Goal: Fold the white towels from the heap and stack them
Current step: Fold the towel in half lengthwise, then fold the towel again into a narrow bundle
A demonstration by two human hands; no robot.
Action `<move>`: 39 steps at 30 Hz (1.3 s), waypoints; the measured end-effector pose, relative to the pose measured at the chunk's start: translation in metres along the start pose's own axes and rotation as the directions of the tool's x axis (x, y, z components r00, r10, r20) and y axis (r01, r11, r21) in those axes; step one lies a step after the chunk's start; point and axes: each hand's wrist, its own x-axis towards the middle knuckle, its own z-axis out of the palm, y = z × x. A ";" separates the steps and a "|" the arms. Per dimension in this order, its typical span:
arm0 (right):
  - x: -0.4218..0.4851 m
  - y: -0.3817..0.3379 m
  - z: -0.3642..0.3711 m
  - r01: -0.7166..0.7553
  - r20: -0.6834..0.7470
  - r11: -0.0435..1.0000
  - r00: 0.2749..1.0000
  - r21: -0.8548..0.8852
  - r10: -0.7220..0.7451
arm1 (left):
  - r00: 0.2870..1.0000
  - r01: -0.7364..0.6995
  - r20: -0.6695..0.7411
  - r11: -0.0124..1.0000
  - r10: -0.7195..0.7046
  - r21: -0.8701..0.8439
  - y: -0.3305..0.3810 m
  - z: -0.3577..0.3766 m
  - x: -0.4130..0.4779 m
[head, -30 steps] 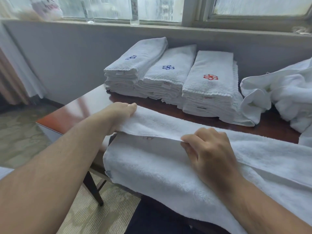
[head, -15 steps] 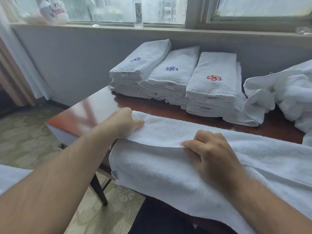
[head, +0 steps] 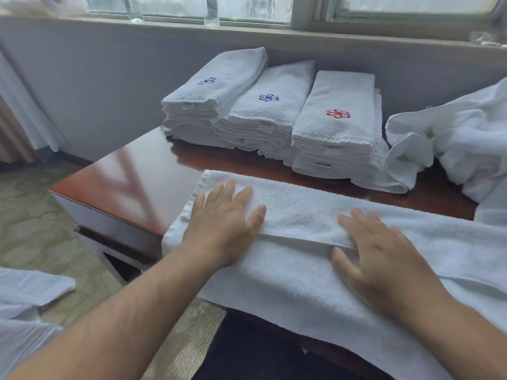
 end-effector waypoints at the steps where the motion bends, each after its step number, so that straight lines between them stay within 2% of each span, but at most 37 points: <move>1: 0.001 0.000 0.000 0.013 -0.015 1.000 1.000 0.025 -0.012 | 1.000 -0.014 -0.007 1.000 0.014 -0.001 -0.004 0.000 0.005; 9: 0.033 -0.011 0.001 0.024 -0.152 0.986 0.988 0.163 0.001 | 0.995 -0.083 -0.047 0.995 0.086 0.054 -0.020 -0.012 0.044; 13: 0.015 0.020 -0.004 -0.026 -0.274 0.998 0.961 0.050 0.038 | 0.986 -0.082 -0.145 0.997 0.080 -0.007 0.003 -0.014 0.034; 14: 0.007 0.033 -0.006 -0.046 -0.313 0.998 0.948 0.044 0.058 | 0.983 -0.103 -0.155 0.994 0.096 -0.039 0.014 -0.013 0.028; 16: -0.013 0.062 -0.009 -0.086 -0.368 0.995 0.925 0.049 0.098 | 0.963 -0.248 -0.131 0.966 0.237 -0.073 0.049 -0.007 0.016; 18: -0.035 0.089 -0.012 -0.139 -0.376 0.990 0.916 0.029 0.140 | 0.904 -0.425 -0.072 0.903 0.421 -0.057 0.091 0.004 0.002; 20: -0.054 0.113 -0.016 -0.190 -0.387 0.982 0.904 0.016 0.181 | 0.857 -0.516 -0.034 0.855 0.515 -0.044 0.128 0.017 -0.006; 26: -0.090 0.179 -0.034 -0.411 -0.383 0.909 0.830 0.073 0.406 | 0.828 -0.553 -0.097 0.833 0.553 0.025 0.189 0.033 -0.002; 29: -0.096 0.197 -0.032 -0.457 -0.410 0.879 0.782 0.136 0.470 | 0.807 -0.577 -0.199 0.815 0.556 -0.061 0.190 0.037 -0.004; 32: -0.093 0.204 -0.028 -0.449 -0.482 0.875 0.735 0.181 0.477 | 0.745 -0.647 -0.281 0.758 0.605 -0.083 0.187 0.038 -0.007; 35: -0.094 0.207 -0.025 -0.431 -0.551 0.883 0.698 0.188 0.457 | 0.734 -0.666 -0.251 0.742 0.631 -0.082 0.186 0.037 -0.010; 39: -0.100 0.202 -0.025 -0.299 -0.728 0.946 0.621 0.121 0.290 | 0.715 -0.686 -0.220 0.727 0.664 -0.035 0.183 0.035 -0.013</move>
